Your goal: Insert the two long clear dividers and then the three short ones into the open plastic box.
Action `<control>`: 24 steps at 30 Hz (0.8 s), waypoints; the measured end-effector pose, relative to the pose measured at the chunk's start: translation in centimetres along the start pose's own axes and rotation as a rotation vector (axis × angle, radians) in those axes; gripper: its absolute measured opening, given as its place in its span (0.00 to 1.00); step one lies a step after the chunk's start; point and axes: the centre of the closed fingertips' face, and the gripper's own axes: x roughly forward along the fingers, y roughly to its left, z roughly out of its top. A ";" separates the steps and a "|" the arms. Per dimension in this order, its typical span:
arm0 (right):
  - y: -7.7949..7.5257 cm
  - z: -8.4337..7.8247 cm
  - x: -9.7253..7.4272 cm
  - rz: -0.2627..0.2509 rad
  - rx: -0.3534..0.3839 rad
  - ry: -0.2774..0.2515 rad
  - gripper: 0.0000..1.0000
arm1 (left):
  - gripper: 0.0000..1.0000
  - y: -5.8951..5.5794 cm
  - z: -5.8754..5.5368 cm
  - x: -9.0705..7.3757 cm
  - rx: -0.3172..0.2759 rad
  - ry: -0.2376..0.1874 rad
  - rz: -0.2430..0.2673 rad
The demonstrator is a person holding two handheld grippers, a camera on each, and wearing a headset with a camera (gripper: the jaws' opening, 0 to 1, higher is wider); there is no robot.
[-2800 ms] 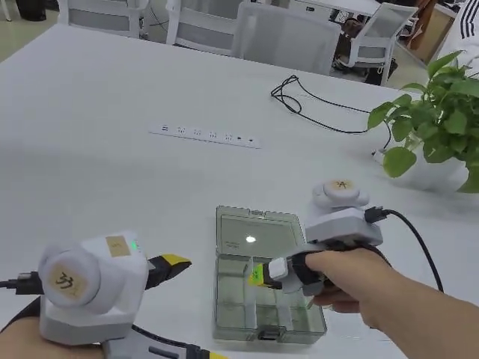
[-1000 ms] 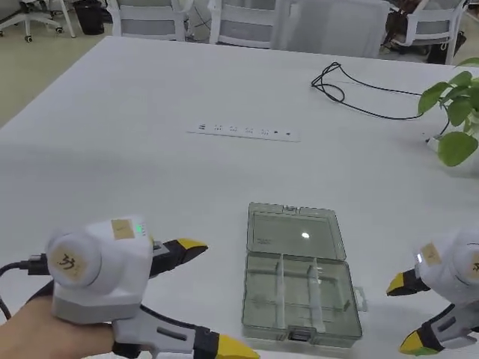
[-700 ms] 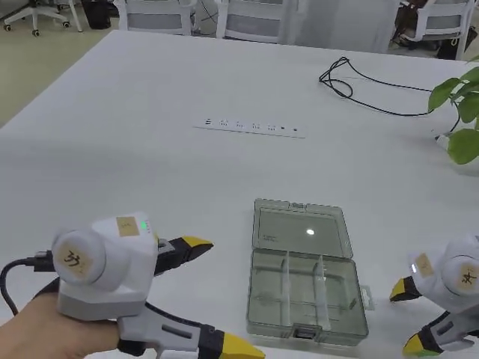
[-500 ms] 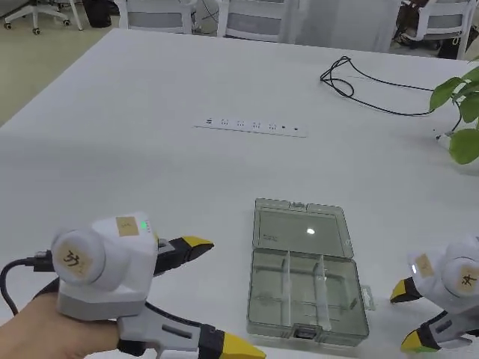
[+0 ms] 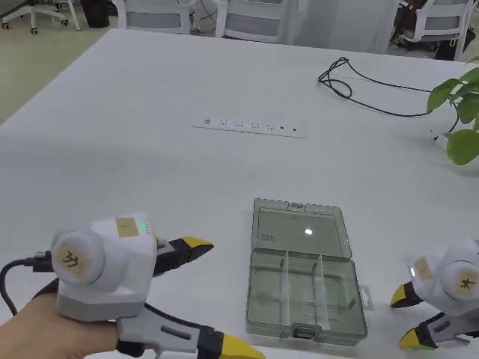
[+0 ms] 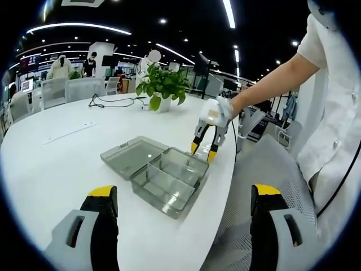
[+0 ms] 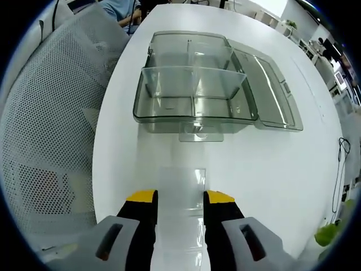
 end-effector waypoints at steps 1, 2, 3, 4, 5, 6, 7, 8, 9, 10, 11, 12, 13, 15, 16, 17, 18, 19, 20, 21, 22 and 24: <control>0.0 0.0 0.0 -0.001 0.002 -0.001 0.33 | 1.00 0.0 0.0 0.0 0.000 0.000 -0.001; 0.1 0.0 0.0 -0.003 -0.002 0.001 0.33 | 1.00 -0.1 0.0 0.0 0.000 0.000 -0.001; 0.1 -0.1 0.0 -0.004 -0.004 0.003 0.33 | 1.00 -0.1 0.0 0.0 0.001 0.001 -0.001; 0.1 -0.1 -0.1 -0.007 -0.008 0.005 0.33 | 1.00 -0.1 0.0 0.0 0.002 0.001 -0.001; 0.1 -0.2 -0.2 -0.012 -0.011 0.007 0.33 | 1.00 -0.1 0.1 -0.1 0.001 0.000 -0.001; 0.1 -0.2 -0.3 -0.014 -0.009 0.008 0.33 | 1.00 -0.1 0.1 -0.1 0.002 0.001 -0.001; 0.1 -0.3 -0.5 -0.018 -0.005 0.005 0.33 | 1.00 -0.2 0.1 -0.1 0.004 0.002 -0.002; 0.1 -0.3 -0.6 -0.020 -0.006 0.004 0.33 | 1.00 -0.2 0.1 -0.1 0.004 0.001 -0.002; 0.1 -0.2 -0.9 -0.027 -0.004 0.000 0.33 | 1.00 -0.2 0.1 -0.1 0.003 0.000 -0.002; 0.0 -0.2 -1.1 -0.031 -0.001 -0.004 0.33 | 1.00 -0.1 0.2 -0.1 0.004 -0.001 -0.003; 0.0 0.0 -1.3 -0.036 0.001 -0.009 0.33 | 1.00 -0.1 0.2 -0.1 0.005 -0.001 -0.003; 0.0 0.1 -1.7 -0.043 0.000 -0.013 0.33 | 1.00 -0.1 0.2 -0.1 0.007 0.001 -0.004; 0.0 0.2 -2.1 -0.053 -0.001 -0.016 0.33 | 1.00 -0.1 0.3 -0.1 0.008 0.002 -0.005; -0.2 0.5 -2.8 -0.071 0.000 -0.025 0.33 | 1.00 -0.2 0.3 0.0 0.011 0.003 -0.008; -0.3 0.6 -3.1 -0.078 -0.002 -0.029 0.33 | 1.00 -0.2 0.4 0.0 0.011 0.003 -0.010; -0.3 0.7 -3.4 -0.085 -0.002 -0.033 0.33 | 1.00 -0.2 0.5 0.0 0.009 0.004 -0.011; -0.4 0.9 -3.9 -0.098 -0.002 -0.036 0.33 | 1.00 -0.2 0.6 0.0 0.007 0.004 -0.012; -0.5 1.1 -4.3 -0.107 -0.005 -0.039 0.33 | 1.00 -0.2 0.7 0.1 0.006 0.003 -0.014; -0.5 1.4 -4.7 -0.117 -0.012 -0.044 0.33 | 1.00 -0.2 0.8 0.1 0.001 0.002 -0.015; -0.6 1.5 -5.0 -0.124 -0.012 -0.046 0.33 | 1.00 -0.2 0.9 0.2 -0.006 0.001 -0.012; -0.6 1.9 -5.6 -0.138 -0.018 -0.049 0.33 | 1.00 -0.2 1.1 0.2 -0.014 -0.002 -0.014; -0.5 2.5 -6.4 -0.151 -0.027 -0.055 0.33 | 1.00 -0.1 1.4 0.3 -0.031 -0.014 -0.013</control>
